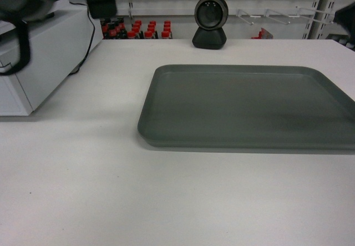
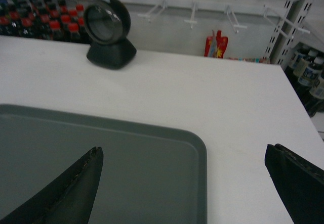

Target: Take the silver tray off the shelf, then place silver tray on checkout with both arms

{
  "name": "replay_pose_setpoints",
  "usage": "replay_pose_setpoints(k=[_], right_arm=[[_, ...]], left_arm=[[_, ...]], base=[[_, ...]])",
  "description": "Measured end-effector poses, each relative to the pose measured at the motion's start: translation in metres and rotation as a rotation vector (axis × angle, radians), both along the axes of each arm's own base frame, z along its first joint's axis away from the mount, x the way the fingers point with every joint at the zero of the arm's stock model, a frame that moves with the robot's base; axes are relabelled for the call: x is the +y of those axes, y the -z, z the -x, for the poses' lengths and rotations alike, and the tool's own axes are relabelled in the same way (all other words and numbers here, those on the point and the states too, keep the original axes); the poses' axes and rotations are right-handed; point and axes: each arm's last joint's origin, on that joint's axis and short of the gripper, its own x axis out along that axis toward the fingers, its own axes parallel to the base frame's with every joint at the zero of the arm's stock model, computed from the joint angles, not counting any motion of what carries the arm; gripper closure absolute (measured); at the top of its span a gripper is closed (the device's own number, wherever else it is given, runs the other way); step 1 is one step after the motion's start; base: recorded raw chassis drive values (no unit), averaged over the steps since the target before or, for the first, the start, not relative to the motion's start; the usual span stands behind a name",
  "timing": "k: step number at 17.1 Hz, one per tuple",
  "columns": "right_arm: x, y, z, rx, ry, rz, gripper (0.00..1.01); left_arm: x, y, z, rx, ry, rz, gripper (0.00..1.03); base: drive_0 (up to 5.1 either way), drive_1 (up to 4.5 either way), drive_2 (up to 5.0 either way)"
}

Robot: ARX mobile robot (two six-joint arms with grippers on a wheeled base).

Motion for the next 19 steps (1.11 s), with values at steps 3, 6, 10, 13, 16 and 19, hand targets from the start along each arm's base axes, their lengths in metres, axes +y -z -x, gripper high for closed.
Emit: replay_pose_setpoints(k=[3,6,10,13,16,19], right_arm=[[0.013,-0.034,0.037,-0.116,-0.039,-0.068,0.03],[0.028,-0.058,0.073,-0.166,0.029,-0.111,0.13],[0.039,-0.048,0.129,-0.162,0.127,-0.079,0.53],[0.025,-0.026,0.152,-0.190,0.142,-0.079,0.85],[0.017,0.004,0.170,-0.154,0.130,-0.069,1.00],[0.011,0.015,0.185,-0.174,0.140,-0.071,1.00]], left_arm=[[0.029,-0.024,0.037,-0.080,-0.067,0.023,0.05],[0.056,-0.037,0.071,-0.188,-0.057,0.036,0.10],[0.086,-0.009,0.127,-0.210,0.262,-0.042,0.50],[0.093,0.020,0.146,-0.181,0.284,-0.057,0.81],[0.099,0.036,0.164,-0.191,0.297,-0.057,1.01],[0.110,0.049,0.177,-0.189,0.273,-0.059,1.02]], base=[[0.0,0.00,0.0],[0.0,0.00,0.0],[0.0,0.00,0.0],[0.0,0.00,0.0],[0.0,0.00,0.0],[0.0,0.00,0.0]])
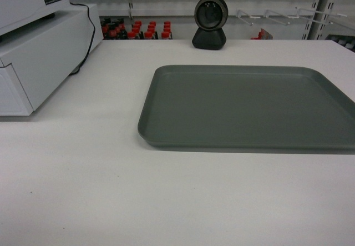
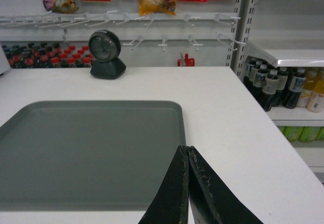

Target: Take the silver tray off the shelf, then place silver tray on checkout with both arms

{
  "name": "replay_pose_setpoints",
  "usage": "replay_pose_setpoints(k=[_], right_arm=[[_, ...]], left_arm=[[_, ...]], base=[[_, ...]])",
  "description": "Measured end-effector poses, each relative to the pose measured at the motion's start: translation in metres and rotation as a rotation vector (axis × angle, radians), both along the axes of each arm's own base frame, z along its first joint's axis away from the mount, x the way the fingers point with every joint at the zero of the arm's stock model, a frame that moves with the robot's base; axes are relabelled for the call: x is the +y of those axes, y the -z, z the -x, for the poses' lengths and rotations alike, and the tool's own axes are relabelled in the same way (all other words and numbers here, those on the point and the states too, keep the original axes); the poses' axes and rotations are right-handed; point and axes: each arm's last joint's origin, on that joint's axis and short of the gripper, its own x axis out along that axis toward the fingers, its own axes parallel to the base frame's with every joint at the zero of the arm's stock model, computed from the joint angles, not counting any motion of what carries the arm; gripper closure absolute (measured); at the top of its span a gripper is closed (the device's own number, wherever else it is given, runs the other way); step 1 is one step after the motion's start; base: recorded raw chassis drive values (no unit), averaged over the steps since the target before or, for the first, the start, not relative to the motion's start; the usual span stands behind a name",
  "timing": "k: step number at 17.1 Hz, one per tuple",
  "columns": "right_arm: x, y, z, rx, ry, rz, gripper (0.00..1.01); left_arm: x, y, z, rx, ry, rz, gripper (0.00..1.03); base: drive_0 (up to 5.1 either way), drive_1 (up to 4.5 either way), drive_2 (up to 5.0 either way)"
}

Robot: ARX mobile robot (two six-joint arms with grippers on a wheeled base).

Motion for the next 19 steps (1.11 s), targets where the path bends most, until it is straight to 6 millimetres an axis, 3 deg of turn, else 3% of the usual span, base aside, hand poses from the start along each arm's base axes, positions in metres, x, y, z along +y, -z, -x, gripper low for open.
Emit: replay_pose_setpoints(k=[3,14,19], right_arm=[[-0.013,0.014,0.012,0.011,0.009,0.001,1.00],[-0.012,0.033,0.039,0.005,-0.009,0.001,1.00],[-0.012,0.037,0.046,-0.018,-0.009,0.001,1.00]], left_arm=[[-0.001,0.011,0.011,0.006,0.015,0.000,1.02],[-0.001,0.031,0.036,0.001,0.014,0.000,1.02],[-0.001,0.030,0.043,-0.013,0.014,0.000,1.02]], base=[[0.0,0.00,0.0],[0.0,0.00,0.0],[0.0,0.00,0.0]])
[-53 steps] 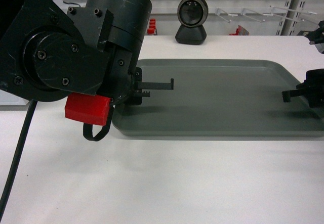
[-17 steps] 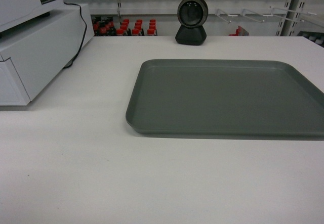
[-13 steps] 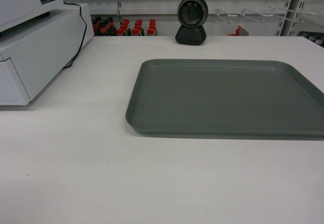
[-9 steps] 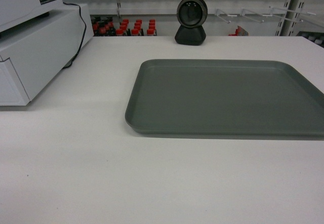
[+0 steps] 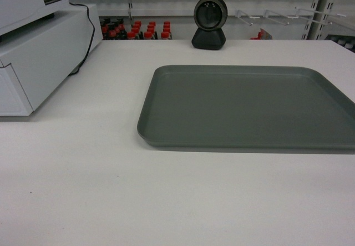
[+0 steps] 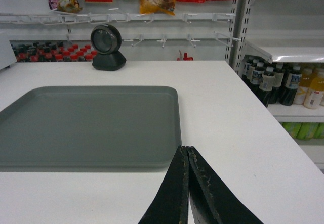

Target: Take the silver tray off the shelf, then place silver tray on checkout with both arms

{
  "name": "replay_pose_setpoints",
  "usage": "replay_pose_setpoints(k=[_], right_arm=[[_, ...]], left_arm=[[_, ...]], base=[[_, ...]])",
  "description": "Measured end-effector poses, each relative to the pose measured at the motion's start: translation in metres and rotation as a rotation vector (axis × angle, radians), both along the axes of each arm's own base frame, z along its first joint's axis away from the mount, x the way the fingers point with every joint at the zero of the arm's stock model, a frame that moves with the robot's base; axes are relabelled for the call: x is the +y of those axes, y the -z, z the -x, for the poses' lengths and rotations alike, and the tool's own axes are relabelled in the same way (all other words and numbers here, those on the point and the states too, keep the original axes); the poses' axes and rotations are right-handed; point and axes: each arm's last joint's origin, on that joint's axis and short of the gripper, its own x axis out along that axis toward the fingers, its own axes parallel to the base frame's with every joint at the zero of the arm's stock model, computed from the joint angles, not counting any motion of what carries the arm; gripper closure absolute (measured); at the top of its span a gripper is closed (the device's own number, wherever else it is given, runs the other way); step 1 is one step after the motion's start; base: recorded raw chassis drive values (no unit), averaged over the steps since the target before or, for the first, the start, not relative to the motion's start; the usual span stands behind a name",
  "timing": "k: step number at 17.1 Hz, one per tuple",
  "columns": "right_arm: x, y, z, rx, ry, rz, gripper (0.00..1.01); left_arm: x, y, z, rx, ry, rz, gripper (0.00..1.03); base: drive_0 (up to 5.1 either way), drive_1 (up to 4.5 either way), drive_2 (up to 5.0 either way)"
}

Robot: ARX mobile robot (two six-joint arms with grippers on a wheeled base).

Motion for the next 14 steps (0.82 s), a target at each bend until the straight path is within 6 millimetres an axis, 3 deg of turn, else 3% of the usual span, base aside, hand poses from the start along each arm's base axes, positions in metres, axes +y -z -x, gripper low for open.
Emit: replay_pose_setpoints(k=[8,9,14], right_arm=[[0.000,0.008,0.015,0.064,-0.002,0.000,1.00],[0.000,0.003,0.019,0.000,0.000,0.000,1.00],[0.000,0.004,0.019,0.017,0.000,0.000,1.00]], left_arm=[[0.000,0.003,0.017,0.006,-0.001,0.000,1.02],[0.000,0.003,0.017,0.006,-0.002,0.000,1.02],[0.000,0.004,0.017,0.011,0.000,0.000,1.02]], base=[[0.0,0.00,0.0],[0.0,0.00,0.0],[0.0,0.00,0.0]])
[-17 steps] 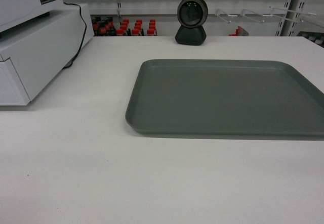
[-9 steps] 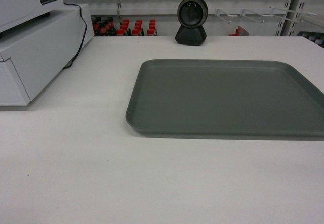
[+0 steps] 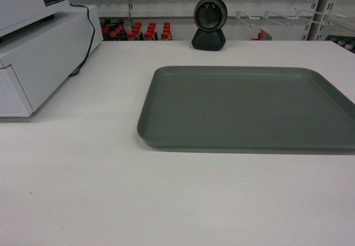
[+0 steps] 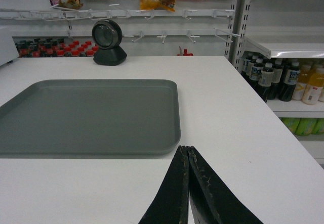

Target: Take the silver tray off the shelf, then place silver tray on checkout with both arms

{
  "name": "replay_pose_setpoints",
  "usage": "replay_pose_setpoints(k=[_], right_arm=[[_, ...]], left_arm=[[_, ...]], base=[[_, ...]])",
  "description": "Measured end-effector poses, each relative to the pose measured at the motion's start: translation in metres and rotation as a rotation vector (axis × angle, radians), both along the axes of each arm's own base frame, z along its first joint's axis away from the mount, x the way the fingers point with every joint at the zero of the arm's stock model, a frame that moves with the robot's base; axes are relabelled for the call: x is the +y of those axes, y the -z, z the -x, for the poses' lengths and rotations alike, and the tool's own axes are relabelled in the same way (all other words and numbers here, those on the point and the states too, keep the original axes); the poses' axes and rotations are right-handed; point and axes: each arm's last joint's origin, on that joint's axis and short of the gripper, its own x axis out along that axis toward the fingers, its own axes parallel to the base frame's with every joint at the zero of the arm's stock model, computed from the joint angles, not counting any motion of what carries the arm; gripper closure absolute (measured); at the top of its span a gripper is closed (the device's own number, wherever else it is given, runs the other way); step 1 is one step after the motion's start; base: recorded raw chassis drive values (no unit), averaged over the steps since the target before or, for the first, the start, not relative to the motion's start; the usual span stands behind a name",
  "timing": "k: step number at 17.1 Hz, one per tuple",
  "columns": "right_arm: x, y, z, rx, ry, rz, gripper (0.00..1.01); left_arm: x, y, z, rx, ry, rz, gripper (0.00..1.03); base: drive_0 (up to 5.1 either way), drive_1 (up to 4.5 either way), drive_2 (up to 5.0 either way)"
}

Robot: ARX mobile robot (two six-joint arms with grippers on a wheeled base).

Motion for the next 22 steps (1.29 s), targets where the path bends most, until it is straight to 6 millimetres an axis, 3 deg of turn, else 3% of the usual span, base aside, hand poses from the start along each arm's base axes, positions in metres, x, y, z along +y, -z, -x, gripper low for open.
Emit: replay_pose_setpoints(k=[9,10,13,14,16,17,18,19,22], right_arm=[[0.0000,0.0000,0.0000,0.000,0.000,0.000,1.00],[0.0000,0.0000,0.0000,0.000,0.000,0.000,0.96],[0.0000,0.0000,0.0000,0.000,0.000,0.000,0.65],[0.0000,0.0000,0.0000,0.000,0.000,0.000,0.45],[0.0000,0.0000,0.0000,0.000,0.000,0.000,0.17],[0.0000,0.0000,0.0000,0.000,0.000,0.000,0.08],[0.0000,0.0000,0.0000,0.000,0.000,0.000,0.06],[0.0000,0.0000,0.0000,0.000,0.000,0.000,0.01],[0.0000,0.0000,0.0000,0.000,0.000,0.000,0.03]], left_arm=[[0.0000,0.0000,0.0000,0.000,0.000,0.000,1.02],[0.0000,0.0000,0.0000,0.000,0.000,0.000,1.02],[0.0000,0.0000,0.0000,0.000,0.000,0.000,0.75],[0.0000,0.0000,0.0000,0.000,0.000,0.000,0.53],[0.0000,0.0000,0.0000,0.000,0.000,0.000,0.28],[0.0000,0.0000,0.0000,0.000,0.000,0.000,0.19],[0.0000,0.0000,0.0000,0.000,0.000,0.000,0.17],[0.0000,0.0000,0.0000,0.000,0.000,0.000,0.06],[0.0000,0.0000,0.0000,0.000,0.000,0.000,0.05]], base=[[0.0,0.00,0.0],[0.0,0.00,0.0],[0.0,0.00,0.0],[0.0,0.00,0.0],[0.0,0.00,0.0],[0.0,0.00,0.0],[0.0,0.00,0.0],[0.0,0.00,0.0],[0.0,0.00,0.0]])
